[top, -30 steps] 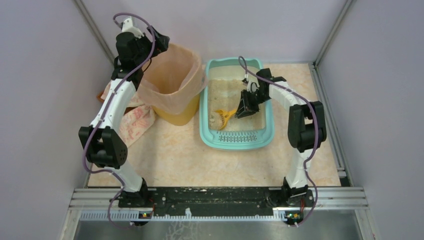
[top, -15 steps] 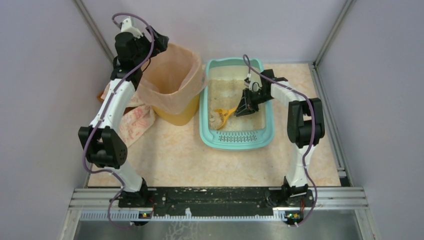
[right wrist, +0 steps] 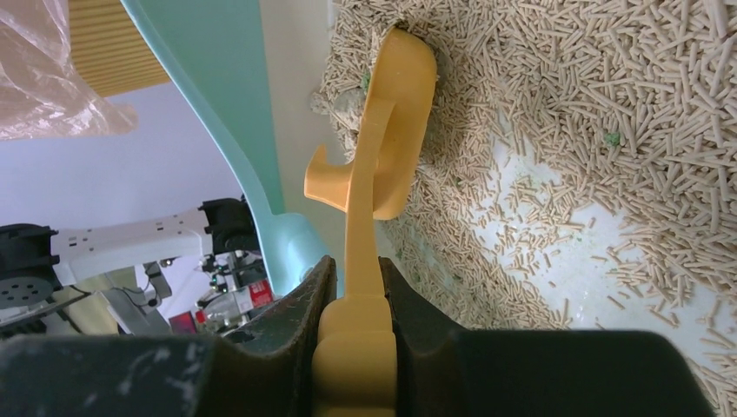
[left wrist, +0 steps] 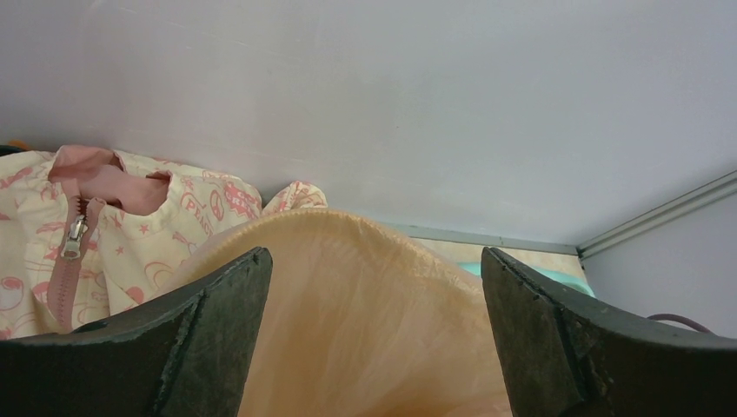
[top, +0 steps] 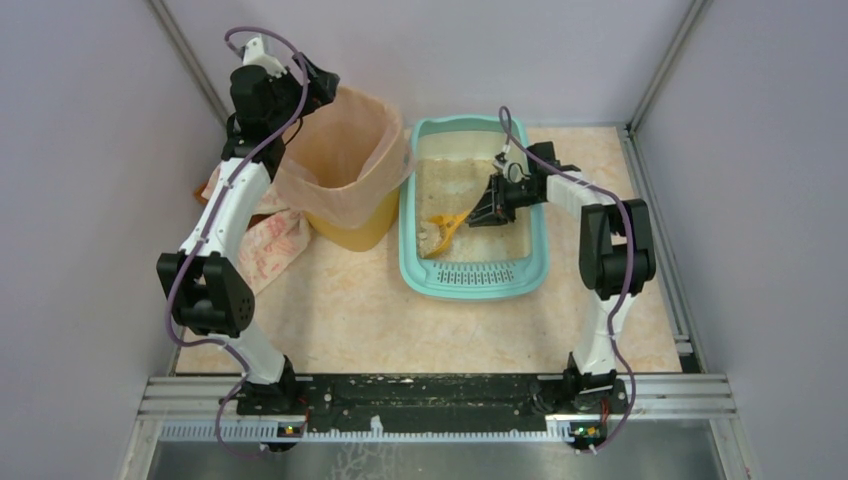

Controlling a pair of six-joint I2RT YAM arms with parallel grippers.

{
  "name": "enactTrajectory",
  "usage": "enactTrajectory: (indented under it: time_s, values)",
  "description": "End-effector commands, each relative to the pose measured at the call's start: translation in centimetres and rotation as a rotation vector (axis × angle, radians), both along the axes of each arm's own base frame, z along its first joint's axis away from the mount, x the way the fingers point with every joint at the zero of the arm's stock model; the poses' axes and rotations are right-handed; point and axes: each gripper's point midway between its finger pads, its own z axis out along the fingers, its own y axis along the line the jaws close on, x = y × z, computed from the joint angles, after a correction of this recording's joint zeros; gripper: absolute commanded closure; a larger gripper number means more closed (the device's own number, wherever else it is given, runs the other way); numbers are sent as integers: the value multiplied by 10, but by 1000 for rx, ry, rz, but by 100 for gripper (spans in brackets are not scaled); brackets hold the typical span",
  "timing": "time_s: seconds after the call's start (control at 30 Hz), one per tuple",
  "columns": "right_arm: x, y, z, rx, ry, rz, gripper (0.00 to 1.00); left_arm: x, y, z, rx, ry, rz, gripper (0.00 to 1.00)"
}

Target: Clean the litter box

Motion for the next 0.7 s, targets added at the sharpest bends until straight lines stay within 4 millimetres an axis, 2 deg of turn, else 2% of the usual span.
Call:
enactTrajectory:
  time_s: [0.0,0.3,0.67]
  values:
    - [10,-2,30,70,-92,-2,100,-3,0,18,-16,-53,-14,5]
    - [11,-8,51,72,-141,-20,100,0,-3,20,-30,-56,-24,5]
    - [8,-28,50,62,-148,-61,100,2,-6,22,-39,-62,-39,5]
